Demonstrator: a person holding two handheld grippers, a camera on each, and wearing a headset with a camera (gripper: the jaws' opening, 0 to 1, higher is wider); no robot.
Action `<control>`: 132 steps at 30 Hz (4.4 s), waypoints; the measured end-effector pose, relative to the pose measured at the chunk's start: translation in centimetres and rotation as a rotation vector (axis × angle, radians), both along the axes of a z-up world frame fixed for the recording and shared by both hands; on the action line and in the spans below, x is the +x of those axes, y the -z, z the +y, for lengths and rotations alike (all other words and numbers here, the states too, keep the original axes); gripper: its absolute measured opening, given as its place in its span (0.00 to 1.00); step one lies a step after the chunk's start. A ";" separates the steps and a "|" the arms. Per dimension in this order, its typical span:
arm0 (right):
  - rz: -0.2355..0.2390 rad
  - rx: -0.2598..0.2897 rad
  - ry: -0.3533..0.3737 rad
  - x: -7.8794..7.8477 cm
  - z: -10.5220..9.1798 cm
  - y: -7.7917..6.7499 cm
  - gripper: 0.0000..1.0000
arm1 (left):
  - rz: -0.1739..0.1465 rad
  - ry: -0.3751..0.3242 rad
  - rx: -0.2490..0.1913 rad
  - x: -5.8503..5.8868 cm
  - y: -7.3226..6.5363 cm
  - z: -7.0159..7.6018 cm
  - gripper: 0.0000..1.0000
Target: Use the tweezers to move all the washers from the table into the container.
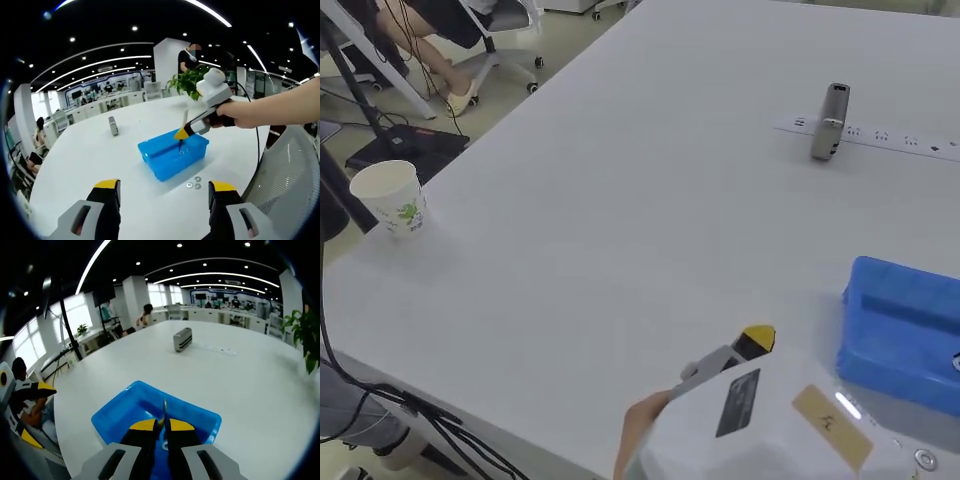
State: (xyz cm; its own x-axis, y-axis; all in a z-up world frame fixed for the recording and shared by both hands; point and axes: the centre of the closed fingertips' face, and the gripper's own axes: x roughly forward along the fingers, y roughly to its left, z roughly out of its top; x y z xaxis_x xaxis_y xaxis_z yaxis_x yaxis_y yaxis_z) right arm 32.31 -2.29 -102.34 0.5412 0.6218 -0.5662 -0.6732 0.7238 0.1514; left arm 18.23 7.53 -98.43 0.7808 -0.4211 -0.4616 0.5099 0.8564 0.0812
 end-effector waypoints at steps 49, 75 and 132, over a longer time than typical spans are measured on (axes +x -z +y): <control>0.079 0.002 -0.177 -8.9 2.6 -1.7 0.03 | 0.013 0.012 0.009 -0.2 0.2 -0.1 0.68; 0.121 -0.118 -0.253 -10.5 2.8 1.9 0.03 | 0.023 0.014 0.010 -0.2 0.5 -0.1 0.66; 0.010 -0.039 -0.183 -8.5 1.9 -3.7 0.03 | 0.030 0.023 0.017 -0.3 0.6 -0.2 0.65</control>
